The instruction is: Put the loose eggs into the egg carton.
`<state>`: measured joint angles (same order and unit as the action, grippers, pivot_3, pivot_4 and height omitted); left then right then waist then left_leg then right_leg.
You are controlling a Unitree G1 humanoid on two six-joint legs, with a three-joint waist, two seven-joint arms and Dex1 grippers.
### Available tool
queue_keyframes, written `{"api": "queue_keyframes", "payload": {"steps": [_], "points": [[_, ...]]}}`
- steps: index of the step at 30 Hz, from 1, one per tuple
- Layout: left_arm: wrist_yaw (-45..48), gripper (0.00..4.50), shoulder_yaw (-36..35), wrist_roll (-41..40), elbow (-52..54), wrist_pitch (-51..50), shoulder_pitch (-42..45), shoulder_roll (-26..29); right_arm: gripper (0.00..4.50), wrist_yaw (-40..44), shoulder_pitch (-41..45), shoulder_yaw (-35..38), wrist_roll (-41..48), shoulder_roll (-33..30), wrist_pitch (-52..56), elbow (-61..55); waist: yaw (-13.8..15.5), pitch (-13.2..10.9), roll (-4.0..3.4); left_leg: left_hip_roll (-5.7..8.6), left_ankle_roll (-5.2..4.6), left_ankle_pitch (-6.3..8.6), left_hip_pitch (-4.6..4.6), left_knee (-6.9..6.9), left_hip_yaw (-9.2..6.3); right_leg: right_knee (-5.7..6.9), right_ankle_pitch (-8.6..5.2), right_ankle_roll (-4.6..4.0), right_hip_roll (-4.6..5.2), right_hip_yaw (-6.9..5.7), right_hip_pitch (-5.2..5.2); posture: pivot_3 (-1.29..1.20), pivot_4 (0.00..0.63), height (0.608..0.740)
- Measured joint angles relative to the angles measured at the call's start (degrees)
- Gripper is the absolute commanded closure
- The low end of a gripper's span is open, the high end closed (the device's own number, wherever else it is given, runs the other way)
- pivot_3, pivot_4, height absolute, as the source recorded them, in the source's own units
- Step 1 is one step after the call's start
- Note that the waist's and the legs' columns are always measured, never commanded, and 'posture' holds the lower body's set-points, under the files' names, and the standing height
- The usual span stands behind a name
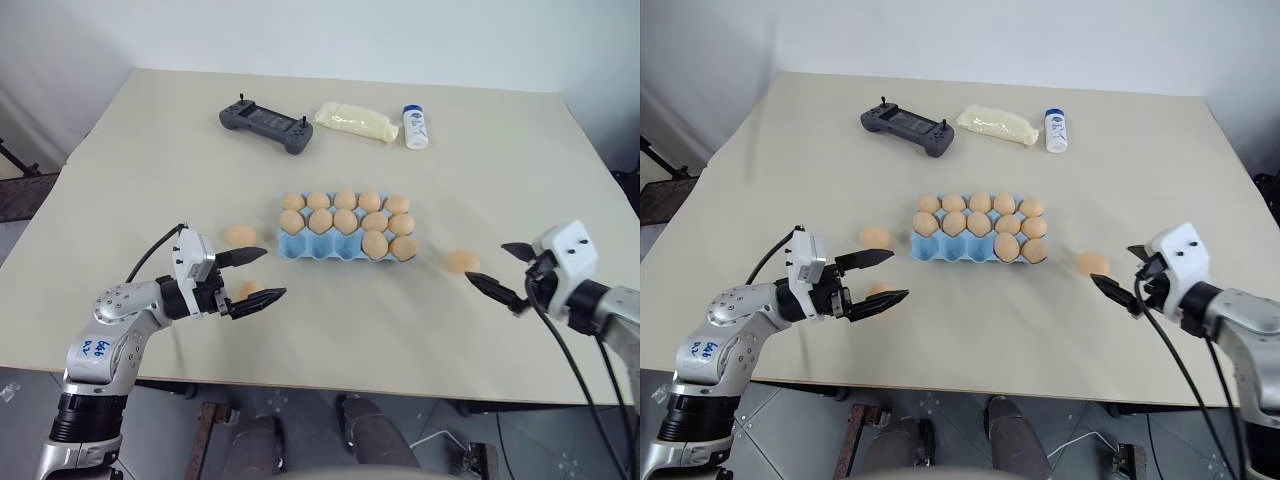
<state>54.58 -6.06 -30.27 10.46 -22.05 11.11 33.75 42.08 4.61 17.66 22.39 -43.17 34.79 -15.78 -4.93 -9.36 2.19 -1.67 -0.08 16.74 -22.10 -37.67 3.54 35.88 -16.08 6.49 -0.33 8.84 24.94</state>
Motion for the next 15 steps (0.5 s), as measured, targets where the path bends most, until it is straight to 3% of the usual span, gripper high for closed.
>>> {"api": "queue_keyframes", "payload": {"steps": [6,15], "points": [[-0.88,0.0,0.03,0.02,0.07,0.0,-0.02,-0.12,0.02,-2.0,5.2,-4.35,-2.94,5.12,-6.82,9.05,0.05,-0.01,-0.02,0.0,0.0,0.01,-0.02,0.03,0.0,-0.01,0.01,0.01,0.04,-0.02,0.02,0.0,0.15,0.74],[-1.46,0.0,0.01,0.01,0.36,0.01,-0.85,-0.17,0.02,-3.02,7.68,-6.67,-5.7,7.71,-12.45,18.15,0.02,-0.02,-0.04,-0.03,0.0,0.01,-0.01,0.05,-0.03,0.02,0.01,0.02,0.06,-0.04,0.01,0.0,0.15,0.74]]}}
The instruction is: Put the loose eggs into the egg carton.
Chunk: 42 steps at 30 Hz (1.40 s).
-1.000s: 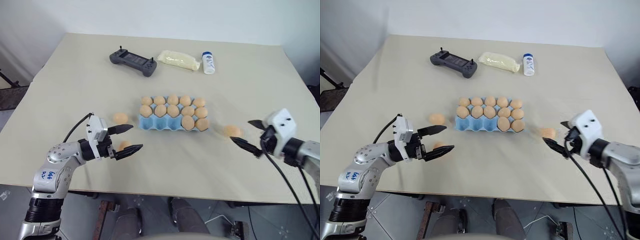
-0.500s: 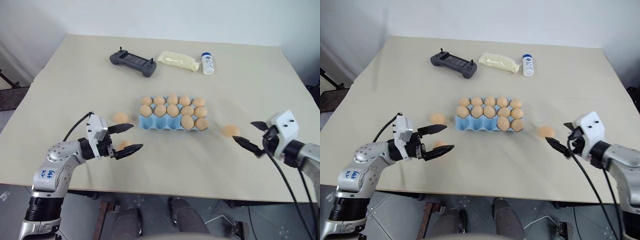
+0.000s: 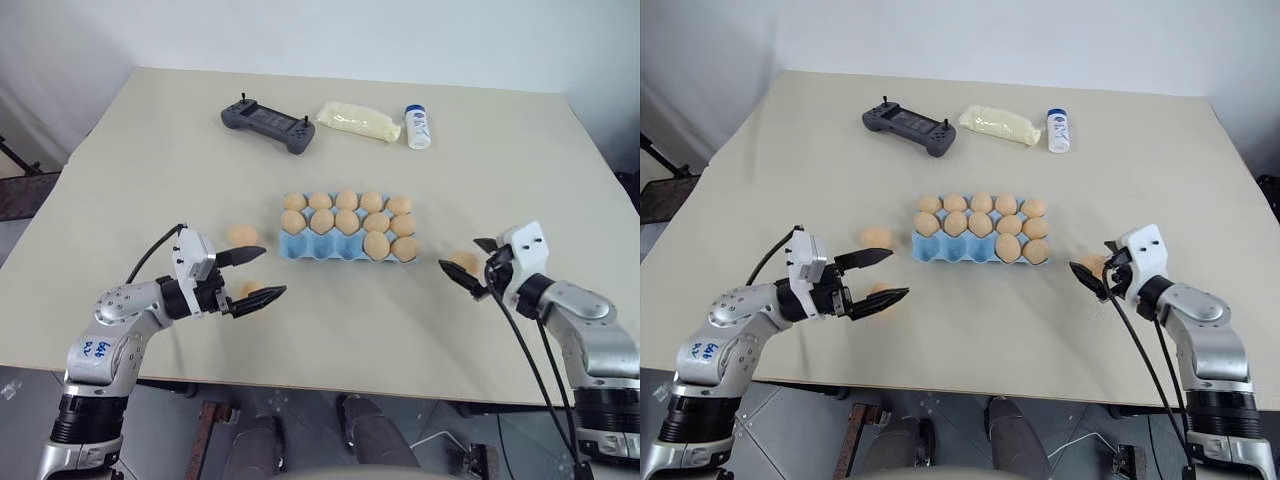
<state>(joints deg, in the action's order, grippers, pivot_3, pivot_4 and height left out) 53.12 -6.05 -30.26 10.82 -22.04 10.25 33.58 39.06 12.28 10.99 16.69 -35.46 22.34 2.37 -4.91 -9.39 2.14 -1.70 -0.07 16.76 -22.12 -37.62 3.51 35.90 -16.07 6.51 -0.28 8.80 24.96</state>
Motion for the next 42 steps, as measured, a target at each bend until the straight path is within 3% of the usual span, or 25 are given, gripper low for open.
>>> {"api": "queue_keyframes", "payload": {"steps": [4,5,7,12,14,23,27,36,42], "points": [[0.26,0.0,0.02,0.16,0.01,0.31,-1.78,0.11,0.02,-0.23,-0.01,-0.64,-0.9,0.62,-0.6,1.45,-0.19,0.0,-0.01,-0.01,0.0,0.0,0.02,0.0,0.01,0.01,0.0,0.0,0.01,0.01,-0.01,0.0,0.15,0.74],[0.3,0.0,0.09,0.48,-0.02,0.73,-2.11,0.12,0.19,-0.42,-0.01,-0.87,-0.98,1.03,-0.81,1.71,-0.18,-0.01,-0.01,-0.01,0.0,0.0,0.02,0.0,0.01,0.03,0.0,0.0,0.01,0.01,0.0,0.0,0.15,0.74],[0.26,0.0,0.26,1.64,-0.14,2.59,-2.16,0.1,0.59,-0.86,0.0,-1.26,-1.0,1.97,-0.96,1.96,-0.08,-0.01,-0.01,-0.01,0.0,0.0,0.03,0.0,-0.01,0.04,0.0,0.0,0.01,0.0,-0.01,0.0,0.15,0.74],[-0.14,0.0,0.23,3.75,-2.24,7.56,-2.09,-1.21,2.37,-1.24,0.09,-1.64,-0.98,2.52,-0.96,1.95,-0.04,-0.02,-0.04,0.02,0.0,0.0,0.03,-0.01,0.01,-0.02,0.0,0.0,0.04,0.0,-0.05,0.0,0.15,0.74],[-0.36,0.0,0.24,4.36,-3.93,9.05,-2.09,-1.58,2.77,-1.55,0.31,-1.64,-0.92,2.56,-0.94,1.71,-0.1,-0.02,-0.04,0.01,0.0,0.0,0.02,-0.01,0.02,-0.02,0.0,0.0,0.05,0.01,-0.04,0.0,0.15,0.74],[-0.58,0.0,-0.16,4.75,-4.9,11.7,-2.84,-1.79,2.8,-3.89,1.46,-1.58,0.79,2.57,2.38,-7.32,-0.14,-0.03,-0.06,-0.01,0.0,0.0,0.02,0.01,-0.02,0.01,0.01,0.01,0.05,0.0,-0.02,0.0,0.15,0.74],[-1.19,0.0,-0.43,4.75,-4.87,11.7,-3.98,-1.82,2.8,-5.07,5.98,-2.22,1.96,3.59,5.43,-12.36,-0.4,-0.04,-0.07,-0.03,0.0,0.0,0.03,0.01,-0.03,0.04,0.01,0.01,0.05,-0.01,-0.01,0.0,0.15,0.74],[-4.01,0.0,-0.69,4.7,-3.73,10.81,-4.26,-3.22,2.8,-4.77,16.52,-14.11,1.21,11.35,6.2,-12.78,-0.74,-0.04,-0.07,-0.01,0.01,0.0,-0.13,0.13,-0.19,0.02,0.01,0.01,0.21,-0.29,0.15,0.0,0.15,0.74],[-5.26,0.0,-0.78,4.7,-1.81,10.64,-5.13,-3.42,2.8,-1.87,18.13,-19.9,-1.26,13.78,3.12,-7.23,-0.6,-0.04,-0.07,0.07,0.0,0.0,-0.15,0.28,-0.23,-0.02,0.0,-0.01,0.59,-0.8,0.2,0.0,0.15,0.74]]}}
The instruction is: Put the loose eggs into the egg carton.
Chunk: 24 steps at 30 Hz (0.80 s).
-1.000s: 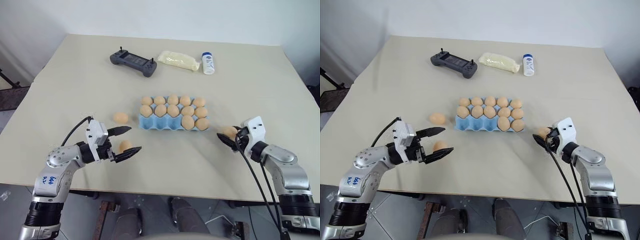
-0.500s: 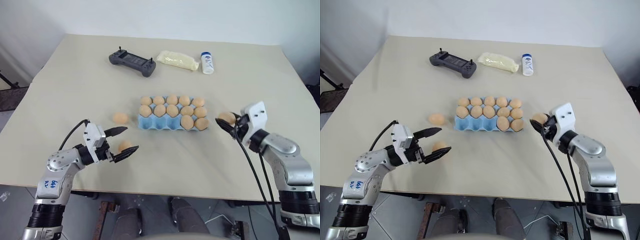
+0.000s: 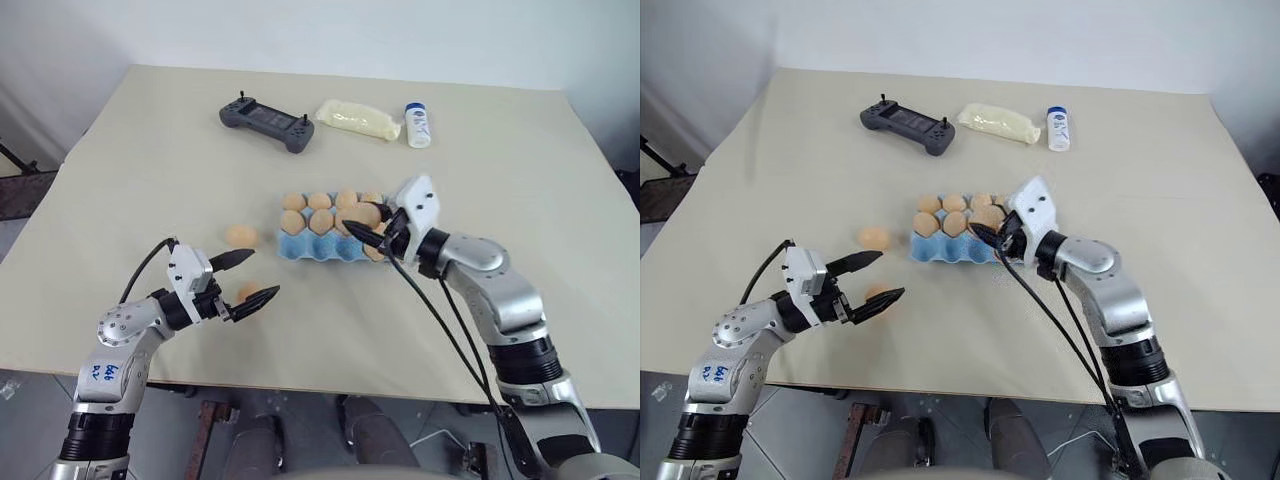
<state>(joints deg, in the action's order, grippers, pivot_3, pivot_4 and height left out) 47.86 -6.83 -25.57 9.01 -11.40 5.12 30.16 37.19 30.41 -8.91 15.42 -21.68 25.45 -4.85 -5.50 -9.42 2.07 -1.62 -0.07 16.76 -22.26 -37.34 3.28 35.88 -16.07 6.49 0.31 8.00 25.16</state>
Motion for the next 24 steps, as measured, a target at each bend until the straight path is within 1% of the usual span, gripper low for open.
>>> {"api": "queue_keyframes", "payload": {"steps": [1,3,5,9,13,16,20,24], "points": [[-0.26,0.0,0.0,0.0,0.09,-0.04,-0.25,-0.04,2.8,0.38,0.04,-0.71,-0.28,0.42,-0.4,0.58,0.0,0.0,0.0,0.01,0.0,0.0,0.0,0.0,0.0,0.0,0.0,0.0,0.04,-0.04,0.01,0.0,0.15,0.74],[-0.78,0.0,0.0,0.0,0.51,-0.1,-0.66,-0.04,2.08,0.95,0.14,-1.87,-0.96,0.91,-0.76,1.06,-0.03,0.0,-0.01,0.02,0.0,0.0,-0.01,0.0,0.0,0.01,0.0,0.0,0.12,-0.17,0.01,0.0,0.15,0.74],[-1.12,0.0,0.0,0.0,1.46,-0.14,-1.0,-0.07,1.49,1.27,0.73,-2.31,-1.61,1.5,-1.51,2.08,-0.06,0.0,-0.01,0.02,0.0,0.0,0.0,-0.01,0.0,0.02,0.0,0.0,0.15,-0.24,0.01,0.0,0.15,0.74],[-1.98,0.0,-0.01,0.0,1.82,-0.24,-1.36,-0.08,0.05,1.83,1.42,-3.0,-2.93,1.75,-1.92,3.08,-0.04,0.0,-0.01,0.02,0.0,0.0,0.01,-0.01,-0.05,0.05,-0.01,-0.02,0.15,-0.3,0.01,0.0,0.15,0.74],[-2.6,0.0,-0.05,-0.01,2.17,-0.49,-1.67,-0.08,0.02,2.21,1.42,-3.0,-3.27,1.65,-1.93,3.02,-0.05,0.0,-0.01,0.02,0.0,0.0,0.0,0.02,-0.07,0.02,-0.02,-0.04,0.16,-0.35,0.01,0.0,0.15,0.74],[-3.96,0.0,-0.87,-0.05,3.28,-0.75,-2.09,-0.18,0.02,3.03,1.4,-2.18,-3.14,0.45,-2.03,2.27,0.0,-0.01,-0.01,0.03,0.0,0.0,-0.02,0.03,-0.08,0.01,-0.02,-0.04,0.2,-0.4,0.01,0.0,0.15,0.74],[-6.38,0.0,-2.96,-1.08,5.39,-1.97,-3.55,-0.32,0.02,6.7,-0.09,2.56,0.4,-3.83,-1.98,-2.35,0.49,-0.01,-0.02,0.02,0.01,0.01,-0.03,0.08,-0.12,-0.03,-0.02,-0.04,0.24,-0.54,0.01,0.0,0.15,0.74],[-11.5,0.0,-7.52,-3.4,7.63,-4.0,-4.37,-2.65,0.02,12.65,-3.17,6.02,6.25,-8.09,-1.03,-5.52,0.72,-0.02,-0.02,0.01,0.01,0.01,-0.03,0.07,-0.22,-0.04,-0.05,-0.08,0.24,-0.65,-0.03,0.0,0.15,0.74]]}}
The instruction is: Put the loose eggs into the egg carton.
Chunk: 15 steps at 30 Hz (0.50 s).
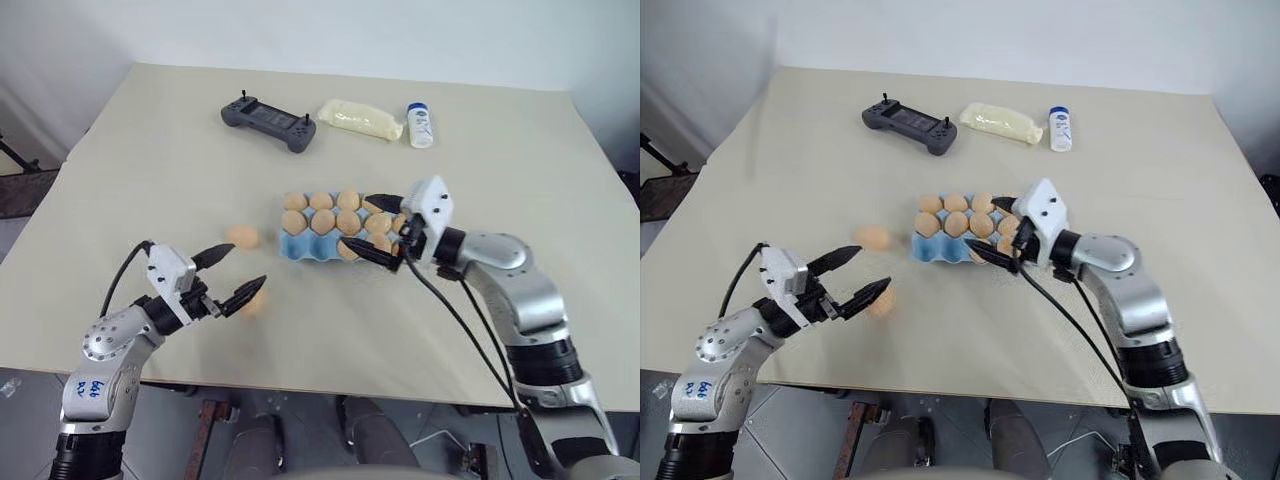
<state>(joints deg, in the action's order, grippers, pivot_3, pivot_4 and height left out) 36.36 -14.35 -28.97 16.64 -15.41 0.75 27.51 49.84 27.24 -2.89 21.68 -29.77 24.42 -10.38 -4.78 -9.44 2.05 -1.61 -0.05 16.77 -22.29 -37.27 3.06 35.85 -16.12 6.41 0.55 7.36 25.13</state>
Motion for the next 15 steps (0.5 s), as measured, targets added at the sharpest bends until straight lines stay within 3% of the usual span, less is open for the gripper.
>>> {"api": "queue_keyframes", "payload": {"steps": [8,15], "points": [[-3.86,0.0,-5.52,-1.04,5.62,-1.73,-8.8,-0.17,0.02,13.0,-5.13,5.87,8.15,-3.7,-3.75,1.38,-0.16,-0.01,0.0,-0.02,0.0,0.0,0.27,-0.01,-0.07,-0.06,-0.05,-0.09,-0.03,-0.08,-0.38,0.0,0.15,0.74],[-6.61,0.0,-5.57,-0.59,12.82,-0.62,-16.64,-3.98,0.02,23.35,-6.72,4.56,8.62,-5.41,-8.38,5.71,0.02,-0.02,-0.02,0.01,0.01,0.01,0.38,-0.02,-0.15,-0.27,-0.09,-0.16,0.1,-0.18,-0.64,0.0,0.15,0.74]]}}
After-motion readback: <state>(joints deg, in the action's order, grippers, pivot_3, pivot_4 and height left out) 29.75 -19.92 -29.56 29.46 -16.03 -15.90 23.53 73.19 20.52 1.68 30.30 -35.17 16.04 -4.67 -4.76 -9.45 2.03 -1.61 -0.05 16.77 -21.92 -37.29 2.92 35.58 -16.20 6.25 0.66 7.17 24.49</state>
